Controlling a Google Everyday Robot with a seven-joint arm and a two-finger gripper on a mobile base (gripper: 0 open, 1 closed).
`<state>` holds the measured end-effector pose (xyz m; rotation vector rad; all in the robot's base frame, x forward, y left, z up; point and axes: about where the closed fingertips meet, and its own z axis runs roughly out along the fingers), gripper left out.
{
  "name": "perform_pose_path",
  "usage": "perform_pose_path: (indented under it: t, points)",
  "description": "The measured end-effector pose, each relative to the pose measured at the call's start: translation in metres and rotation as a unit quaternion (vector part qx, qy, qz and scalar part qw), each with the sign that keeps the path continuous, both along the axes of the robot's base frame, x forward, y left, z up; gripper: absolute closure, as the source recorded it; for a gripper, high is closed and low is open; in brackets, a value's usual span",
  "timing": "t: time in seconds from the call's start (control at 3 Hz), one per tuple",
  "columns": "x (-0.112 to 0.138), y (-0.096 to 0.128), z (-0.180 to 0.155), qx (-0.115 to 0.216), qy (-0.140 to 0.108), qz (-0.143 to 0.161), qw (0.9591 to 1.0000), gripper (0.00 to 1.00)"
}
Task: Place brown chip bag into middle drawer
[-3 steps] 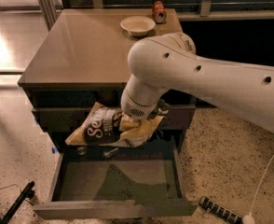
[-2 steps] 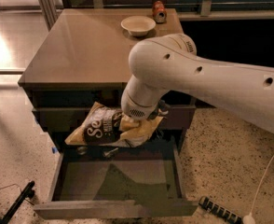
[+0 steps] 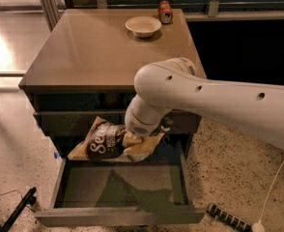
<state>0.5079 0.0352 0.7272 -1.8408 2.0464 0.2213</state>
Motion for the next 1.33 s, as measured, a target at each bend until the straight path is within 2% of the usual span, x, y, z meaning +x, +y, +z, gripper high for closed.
perform_pose_path:
  t: [0.67, 1.0, 1.33]
  points:
    - [-0.008, 0.015, -0.076, -0.004, 0.060, 0.020, 0.9980, 1.00]
    - [-0.007, 0.015, -0.082, -0.001, 0.064, 0.021, 0.9977, 1.00]
    - [0.006, 0.015, -0.121, 0.014, 0.090, 0.014, 0.9957, 1.00]
